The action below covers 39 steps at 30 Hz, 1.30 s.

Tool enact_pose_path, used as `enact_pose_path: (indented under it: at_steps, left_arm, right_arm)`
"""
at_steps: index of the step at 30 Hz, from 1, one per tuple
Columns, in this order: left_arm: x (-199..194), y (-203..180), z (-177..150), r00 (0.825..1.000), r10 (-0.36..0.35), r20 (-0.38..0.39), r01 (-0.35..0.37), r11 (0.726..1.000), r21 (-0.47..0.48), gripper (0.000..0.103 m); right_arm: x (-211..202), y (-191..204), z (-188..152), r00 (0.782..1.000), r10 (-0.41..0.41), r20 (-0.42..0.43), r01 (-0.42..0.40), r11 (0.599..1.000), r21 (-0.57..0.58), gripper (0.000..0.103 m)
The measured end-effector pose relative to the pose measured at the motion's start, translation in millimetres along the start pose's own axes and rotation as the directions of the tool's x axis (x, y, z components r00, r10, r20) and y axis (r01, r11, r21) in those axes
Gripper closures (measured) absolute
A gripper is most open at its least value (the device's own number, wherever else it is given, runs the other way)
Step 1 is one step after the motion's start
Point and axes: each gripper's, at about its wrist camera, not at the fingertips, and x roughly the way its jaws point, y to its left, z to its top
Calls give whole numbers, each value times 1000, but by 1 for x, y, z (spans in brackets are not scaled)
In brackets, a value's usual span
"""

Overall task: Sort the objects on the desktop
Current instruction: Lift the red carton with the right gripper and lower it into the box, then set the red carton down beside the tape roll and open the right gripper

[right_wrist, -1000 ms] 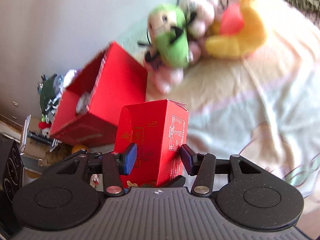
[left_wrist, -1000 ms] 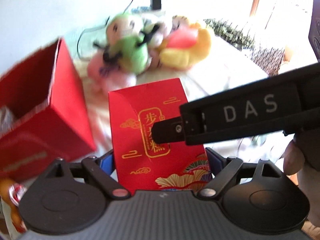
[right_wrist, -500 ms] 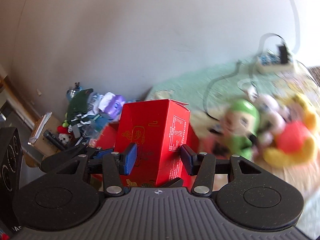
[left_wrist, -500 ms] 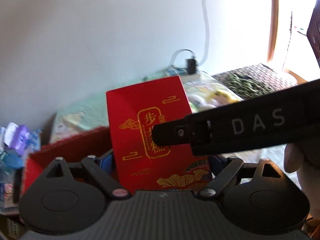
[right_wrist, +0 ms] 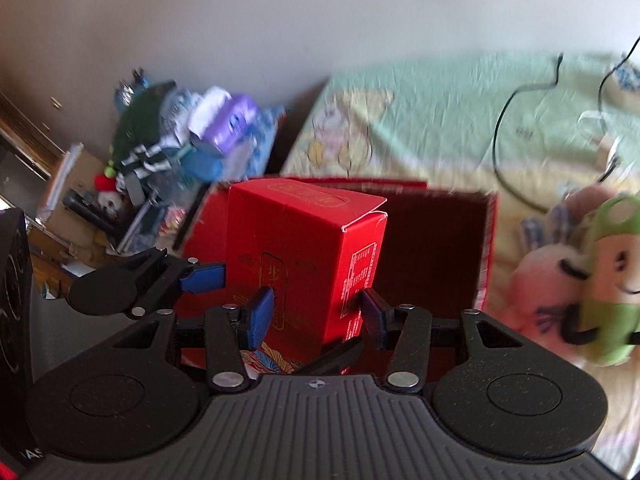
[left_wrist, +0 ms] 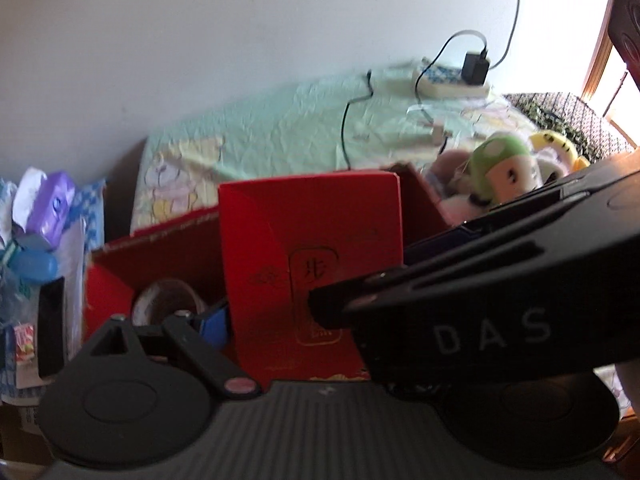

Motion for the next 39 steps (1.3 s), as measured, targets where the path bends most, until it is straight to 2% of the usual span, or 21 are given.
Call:
enact_pose_path:
  at_steps: [7,17,24,29,35,39]
  left_arm:
    - [38,19,-9,990,-35,-134,34,999,-9,15]
    - [70,49,-9,957,-70,-281,54,996,-65,16]
    - [78,61,-5,953,-47,-298,28,997,-66,17]
    - [85,64,-4,947,-66,-313,44,996,-76,17]
    - [87,65,-4,944,-73,-322,47,995,-88,17]
    - [88,66,-4,940,-74,-333,45,995,-94,16]
  right_arm:
    - [43,1,9,993,-29,-114,34,999,40,51]
    - [89,-2,19,977,-13,-213,32,996,86,52]
    - [106,-7,22,973,1,-231,24,994,106,52]
    - [113,-14,19,972,3,-236,28,991,127,52]
    - [114,-22,14,975,27,-221,8,988,155,50]
    - [112,-33,12,980,55,-193,-12,975,221,51]
